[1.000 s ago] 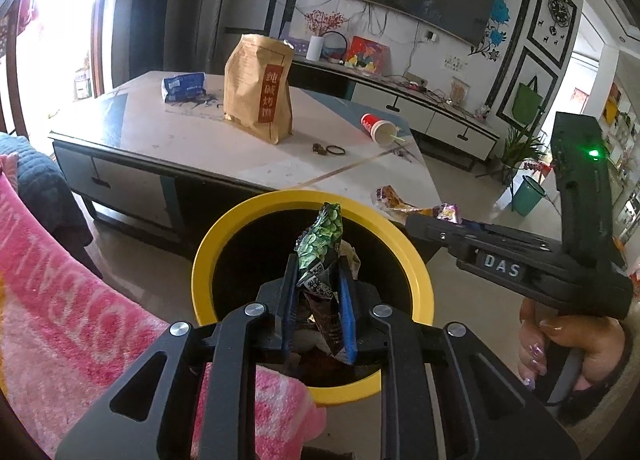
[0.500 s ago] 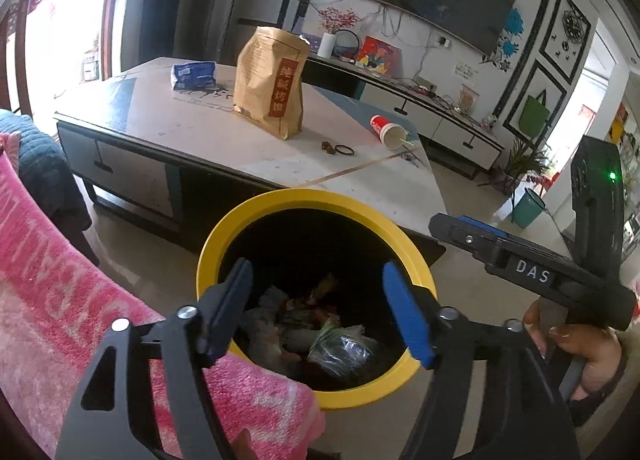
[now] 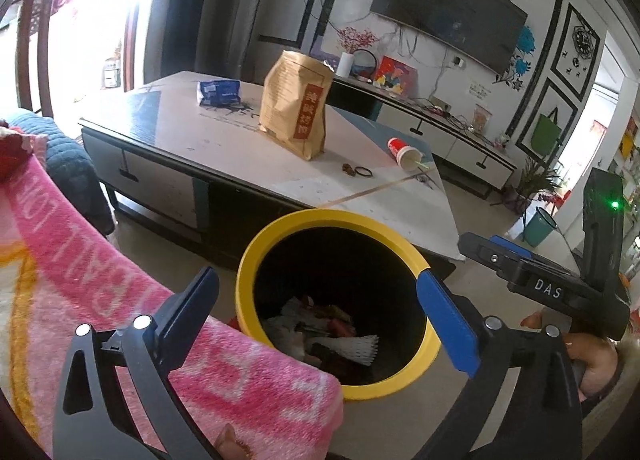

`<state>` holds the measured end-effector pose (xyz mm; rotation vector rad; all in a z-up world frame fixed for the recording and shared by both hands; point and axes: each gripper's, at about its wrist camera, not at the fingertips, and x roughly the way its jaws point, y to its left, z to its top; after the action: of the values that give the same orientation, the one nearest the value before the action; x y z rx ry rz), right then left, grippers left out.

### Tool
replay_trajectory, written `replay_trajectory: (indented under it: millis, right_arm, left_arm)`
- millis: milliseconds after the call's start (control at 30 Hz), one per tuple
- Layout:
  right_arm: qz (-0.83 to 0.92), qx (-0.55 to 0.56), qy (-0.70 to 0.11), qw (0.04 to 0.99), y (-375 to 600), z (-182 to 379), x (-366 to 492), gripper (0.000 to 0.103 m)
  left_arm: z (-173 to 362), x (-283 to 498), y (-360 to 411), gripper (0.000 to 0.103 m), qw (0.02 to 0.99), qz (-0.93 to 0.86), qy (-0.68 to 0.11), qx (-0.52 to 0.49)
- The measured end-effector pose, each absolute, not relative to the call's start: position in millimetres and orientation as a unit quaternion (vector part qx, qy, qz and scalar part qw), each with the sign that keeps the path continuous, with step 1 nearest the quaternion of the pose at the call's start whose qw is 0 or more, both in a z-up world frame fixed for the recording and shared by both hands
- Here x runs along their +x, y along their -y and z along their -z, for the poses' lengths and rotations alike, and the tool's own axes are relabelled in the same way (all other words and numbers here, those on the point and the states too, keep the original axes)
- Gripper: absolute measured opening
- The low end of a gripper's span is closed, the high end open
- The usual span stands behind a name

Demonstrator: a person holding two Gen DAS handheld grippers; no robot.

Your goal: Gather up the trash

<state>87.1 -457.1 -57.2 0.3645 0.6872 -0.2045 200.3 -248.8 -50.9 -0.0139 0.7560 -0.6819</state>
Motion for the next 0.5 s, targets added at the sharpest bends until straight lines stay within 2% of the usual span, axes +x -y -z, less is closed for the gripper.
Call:
replay_trajectory:
  millis: [133, 300, 500]
  right_arm:
    - [0.099, 0.176, -0.327, 0.923, 452, 50, 81, 0.083]
    - [0.098, 0.164, -0.315, 0.930, 441, 41, 71, 0.092]
    - [0.098, 0.148, -0.303, 0.936, 424, 32, 58, 0.092]
  left_arm:
    - [45, 198, 238, 0.096, 0.881, 0.313, -0.355, -0.007]
    - [39, 194, 223, 0.096, 0.889, 0.294, -0.350, -0.007]
    - [29, 183, 201, 0.096, 0.903, 0.270, -0.334, -0.002]
